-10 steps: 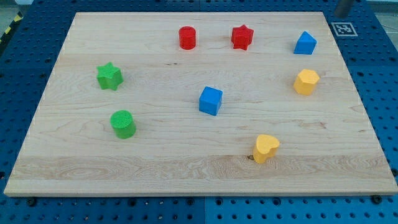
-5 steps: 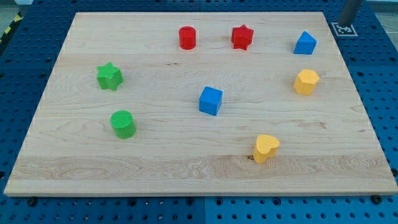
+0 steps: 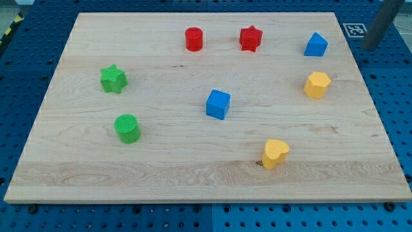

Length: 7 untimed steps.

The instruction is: Move yellow hexagon at bottom right corner of the board

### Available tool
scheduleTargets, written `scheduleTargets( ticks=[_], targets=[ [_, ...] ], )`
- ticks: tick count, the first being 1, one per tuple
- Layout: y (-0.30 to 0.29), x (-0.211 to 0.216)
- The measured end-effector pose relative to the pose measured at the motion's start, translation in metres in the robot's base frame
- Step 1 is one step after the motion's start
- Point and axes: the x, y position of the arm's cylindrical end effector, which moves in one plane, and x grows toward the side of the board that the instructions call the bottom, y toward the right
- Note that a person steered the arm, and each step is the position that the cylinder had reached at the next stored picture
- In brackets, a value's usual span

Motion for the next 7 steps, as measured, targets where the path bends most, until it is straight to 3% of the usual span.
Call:
scheduleTargets(
  ticks=[2, 5, 7],
  targets=[
    [0.000, 0.048],
    [-0.005, 0.061],
    [-0.047, 0.061]
  ],
)
